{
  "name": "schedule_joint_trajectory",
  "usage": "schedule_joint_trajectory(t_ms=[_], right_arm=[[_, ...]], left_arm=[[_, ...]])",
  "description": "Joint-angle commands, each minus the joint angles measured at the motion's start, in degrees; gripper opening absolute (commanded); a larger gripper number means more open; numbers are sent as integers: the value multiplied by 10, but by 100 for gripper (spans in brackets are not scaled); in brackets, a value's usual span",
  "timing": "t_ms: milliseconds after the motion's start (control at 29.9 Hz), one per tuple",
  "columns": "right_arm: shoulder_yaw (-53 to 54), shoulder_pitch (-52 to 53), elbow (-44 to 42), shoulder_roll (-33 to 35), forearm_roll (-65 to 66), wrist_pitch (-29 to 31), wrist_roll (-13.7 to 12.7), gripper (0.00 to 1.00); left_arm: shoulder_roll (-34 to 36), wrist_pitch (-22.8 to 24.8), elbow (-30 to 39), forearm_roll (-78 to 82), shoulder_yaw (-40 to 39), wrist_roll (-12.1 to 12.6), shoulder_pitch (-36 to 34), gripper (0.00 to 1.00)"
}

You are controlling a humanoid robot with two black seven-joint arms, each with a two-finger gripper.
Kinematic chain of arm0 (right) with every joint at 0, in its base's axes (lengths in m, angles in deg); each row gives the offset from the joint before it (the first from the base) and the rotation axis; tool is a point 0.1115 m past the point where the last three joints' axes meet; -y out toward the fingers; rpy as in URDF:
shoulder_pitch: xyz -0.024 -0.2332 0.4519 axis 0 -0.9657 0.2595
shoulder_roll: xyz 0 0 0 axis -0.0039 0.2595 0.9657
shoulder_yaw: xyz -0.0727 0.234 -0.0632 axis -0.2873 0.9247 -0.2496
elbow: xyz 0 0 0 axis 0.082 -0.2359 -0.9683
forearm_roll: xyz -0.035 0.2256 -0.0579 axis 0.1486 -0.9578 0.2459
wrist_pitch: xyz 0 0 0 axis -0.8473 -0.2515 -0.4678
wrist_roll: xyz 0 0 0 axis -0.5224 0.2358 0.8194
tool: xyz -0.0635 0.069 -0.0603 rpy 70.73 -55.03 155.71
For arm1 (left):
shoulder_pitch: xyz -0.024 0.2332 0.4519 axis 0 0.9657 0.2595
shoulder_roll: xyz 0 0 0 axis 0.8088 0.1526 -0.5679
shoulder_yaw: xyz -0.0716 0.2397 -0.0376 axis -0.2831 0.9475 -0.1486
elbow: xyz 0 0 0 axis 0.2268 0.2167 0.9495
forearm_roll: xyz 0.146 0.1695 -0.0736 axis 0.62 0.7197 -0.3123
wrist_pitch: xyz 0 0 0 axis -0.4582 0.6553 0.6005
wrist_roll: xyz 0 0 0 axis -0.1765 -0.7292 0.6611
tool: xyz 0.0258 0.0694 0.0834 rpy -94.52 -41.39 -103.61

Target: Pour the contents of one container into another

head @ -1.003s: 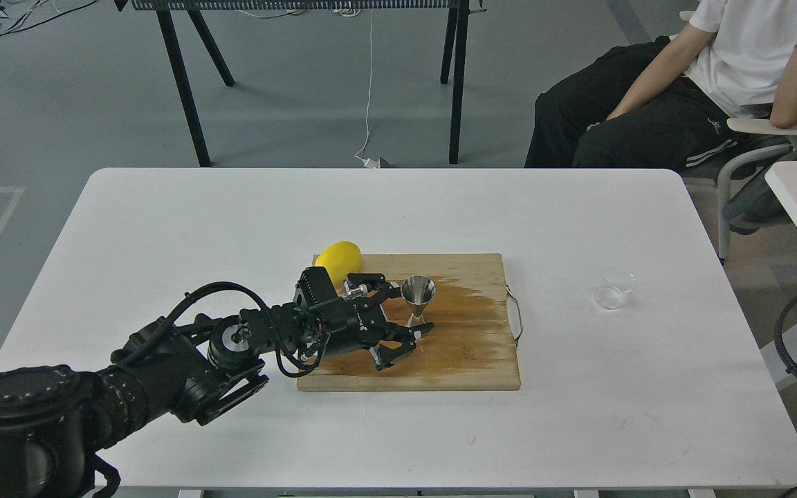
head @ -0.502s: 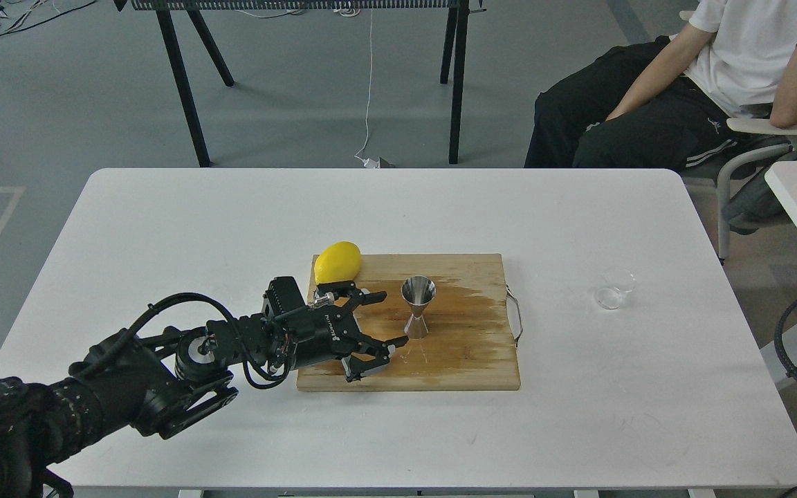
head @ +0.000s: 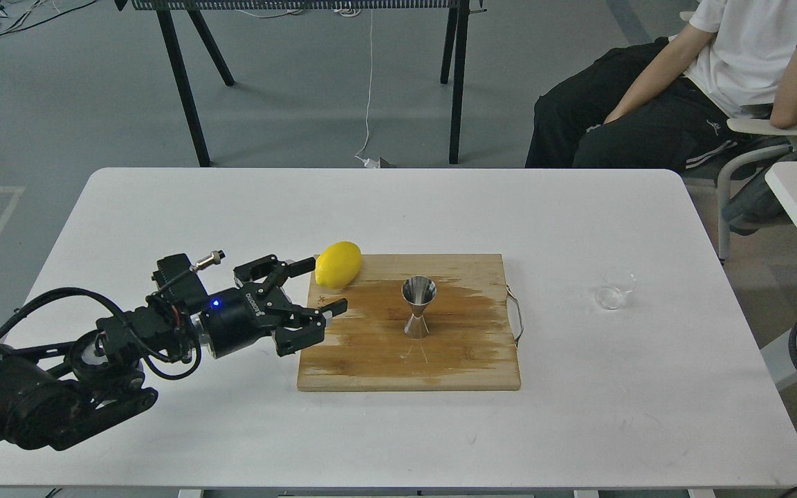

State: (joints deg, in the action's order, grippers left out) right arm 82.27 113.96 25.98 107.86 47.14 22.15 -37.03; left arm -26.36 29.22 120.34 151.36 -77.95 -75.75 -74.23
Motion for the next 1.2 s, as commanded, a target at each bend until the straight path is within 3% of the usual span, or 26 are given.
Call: schedule_joint_trajectory(t_ms=[0, 134, 267, 468, 635, 702, 903, 1003, 1137, 1170], right_arm=[[-10, 6, -18, 8, 7, 0, -1, 100], [-31, 17, -32, 30, 11, 0, -4, 100], [-34, 22, -30, 29, 10, 0, -6, 100], [-32, -35, 37, 22, 5, 0, -5, 100], [-27, -85, 71, 12, -44, 0, -4, 99], [-32, -112, 79, 6, -97, 0, -5, 99], [-29, -199, 158, -25, -130, 0, -1, 99], [-34, -225, 191, -41, -129, 0, -1, 99], [-39, -226, 216, -67, -130, 0, -8, 100], [-39, -224, 225, -74, -130, -23, -9, 100]], left_arm=[[20, 0, 11, -132, -31, -9, -8, 94], [13, 11, 28, -255, -132, -9, -4, 96], [-13, 73, 25, -391, -240, -9, 7, 100], [-46, 174, 11, -590, -327, -9, 9, 100], [-69, 315, -59, -753, -355, -9, 0, 100], [-69, 351, -86, -789, -361, -9, -2, 100], [-70, 423, -175, -872, -391, -9, -13, 100], [-87, 455, -213, -926, -402, 36, -14, 100], [-111, 460, -260, -976, -409, 44, -20, 100], [-115, 462, -266, -978, -410, 44, -21, 100]])
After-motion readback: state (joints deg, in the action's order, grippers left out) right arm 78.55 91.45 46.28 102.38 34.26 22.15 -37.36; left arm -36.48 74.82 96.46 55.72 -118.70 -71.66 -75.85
